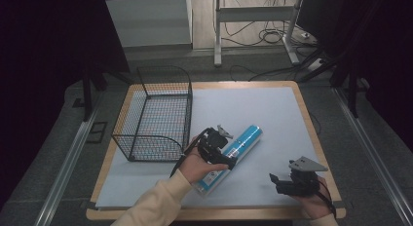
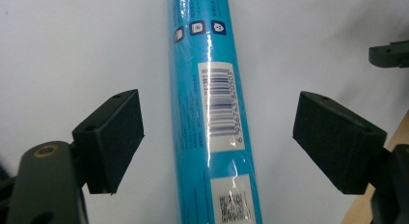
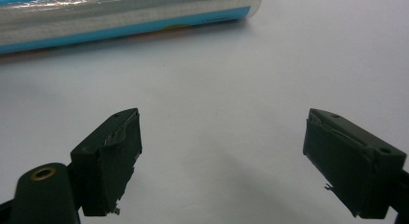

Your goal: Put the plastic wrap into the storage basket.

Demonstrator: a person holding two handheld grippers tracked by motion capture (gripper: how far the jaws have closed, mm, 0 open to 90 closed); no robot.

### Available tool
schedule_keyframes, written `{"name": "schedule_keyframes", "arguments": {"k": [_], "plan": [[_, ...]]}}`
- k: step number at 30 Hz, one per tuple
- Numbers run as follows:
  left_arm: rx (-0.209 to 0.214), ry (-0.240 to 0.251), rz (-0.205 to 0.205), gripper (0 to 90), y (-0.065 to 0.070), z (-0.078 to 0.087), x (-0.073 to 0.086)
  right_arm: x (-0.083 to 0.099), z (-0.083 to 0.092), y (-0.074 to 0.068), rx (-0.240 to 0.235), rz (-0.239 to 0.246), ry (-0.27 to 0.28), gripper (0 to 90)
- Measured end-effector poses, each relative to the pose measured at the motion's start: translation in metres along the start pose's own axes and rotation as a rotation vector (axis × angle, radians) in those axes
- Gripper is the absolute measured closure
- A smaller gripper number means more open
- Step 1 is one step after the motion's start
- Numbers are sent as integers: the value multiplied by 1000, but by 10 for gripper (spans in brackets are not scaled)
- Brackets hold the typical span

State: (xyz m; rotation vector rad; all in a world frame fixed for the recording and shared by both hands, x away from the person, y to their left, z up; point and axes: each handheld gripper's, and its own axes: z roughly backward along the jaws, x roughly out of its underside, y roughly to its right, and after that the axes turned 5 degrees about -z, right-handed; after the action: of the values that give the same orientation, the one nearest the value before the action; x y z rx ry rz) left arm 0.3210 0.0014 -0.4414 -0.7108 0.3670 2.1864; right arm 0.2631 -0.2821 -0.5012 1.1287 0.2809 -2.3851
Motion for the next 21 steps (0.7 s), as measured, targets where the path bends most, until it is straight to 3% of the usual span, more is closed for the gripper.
{"name": "schedule_keyframes", "arguments": {"k": [17, 21], "plan": [[22, -126, 9, 168, -3, -35, -22, 0, 1, 0, 7, 3, 5, 136], [15, -127, 15, 171, -1, -40, -25, 0, 1, 0, 6, 2, 5, 136]]}}
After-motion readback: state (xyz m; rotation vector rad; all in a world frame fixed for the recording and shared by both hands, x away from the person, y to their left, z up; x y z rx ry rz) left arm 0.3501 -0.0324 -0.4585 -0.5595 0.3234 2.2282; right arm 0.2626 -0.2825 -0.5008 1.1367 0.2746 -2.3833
